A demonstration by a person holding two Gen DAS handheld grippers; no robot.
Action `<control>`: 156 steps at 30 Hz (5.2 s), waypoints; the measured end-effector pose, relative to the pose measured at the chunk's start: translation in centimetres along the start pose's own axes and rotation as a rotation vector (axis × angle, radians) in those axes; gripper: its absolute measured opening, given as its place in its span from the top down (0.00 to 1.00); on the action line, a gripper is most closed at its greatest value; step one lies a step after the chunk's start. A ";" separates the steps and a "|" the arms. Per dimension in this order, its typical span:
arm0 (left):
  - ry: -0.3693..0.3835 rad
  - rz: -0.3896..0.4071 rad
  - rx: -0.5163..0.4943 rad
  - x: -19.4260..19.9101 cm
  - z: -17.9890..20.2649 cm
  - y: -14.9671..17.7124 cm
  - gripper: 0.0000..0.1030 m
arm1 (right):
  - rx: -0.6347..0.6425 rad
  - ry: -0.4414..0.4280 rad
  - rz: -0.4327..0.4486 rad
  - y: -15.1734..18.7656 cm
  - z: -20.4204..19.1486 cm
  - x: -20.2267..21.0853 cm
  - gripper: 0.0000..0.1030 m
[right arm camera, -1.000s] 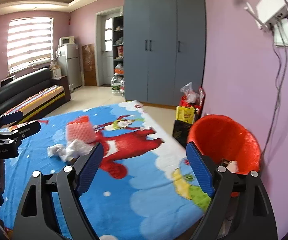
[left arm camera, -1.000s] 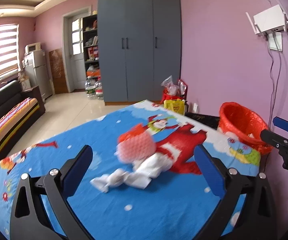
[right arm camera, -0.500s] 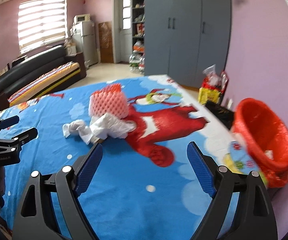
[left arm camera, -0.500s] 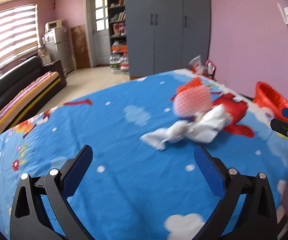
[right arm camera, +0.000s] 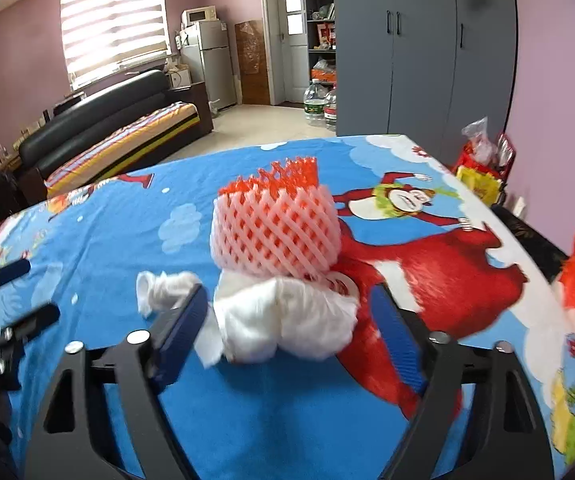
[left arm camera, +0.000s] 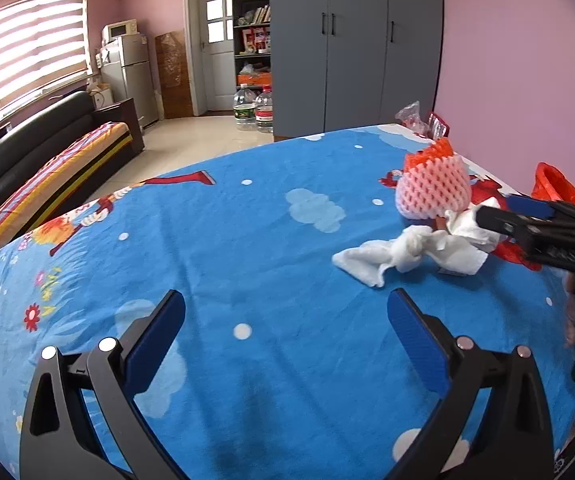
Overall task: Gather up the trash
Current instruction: 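Grasp a white tissue with the right tool while the left tool grasps another tissue, then carry both white tissues in both tools over the red bin, then open both tools to drop the tissues into the bin, then move both tools back over the foam net and white box on the bed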
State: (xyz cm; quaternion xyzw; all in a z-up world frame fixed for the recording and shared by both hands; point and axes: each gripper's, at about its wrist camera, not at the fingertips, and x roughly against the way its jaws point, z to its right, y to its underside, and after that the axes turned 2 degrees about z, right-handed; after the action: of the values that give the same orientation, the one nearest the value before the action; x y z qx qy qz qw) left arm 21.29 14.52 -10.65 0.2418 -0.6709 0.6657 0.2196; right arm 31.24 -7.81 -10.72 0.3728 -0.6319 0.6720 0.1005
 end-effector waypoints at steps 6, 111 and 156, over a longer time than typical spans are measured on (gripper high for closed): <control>0.074 -0.020 -0.010 -1.7 2.9 -0.9 0.05 | 0.014 -0.030 -0.023 1.0 1.6 0.5 0.79; 0.778 0.189 -0.417 2.4 41.7 -12.5 0.63 | -0.330 0.397 0.337 7.9 27.4 24.8 0.83; 0.266 0.147 -0.162 0.6 17.4 -7.9 0.05 | -0.234 0.209 0.153 5.6 16.5 13.5 0.33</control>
State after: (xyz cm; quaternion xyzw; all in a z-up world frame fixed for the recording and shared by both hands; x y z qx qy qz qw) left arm 26.18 -2.83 -4.33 0.0832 -0.7033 0.6498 0.2760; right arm 24.49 -28.63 -7.85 0.2373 -0.7186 0.6346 0.1570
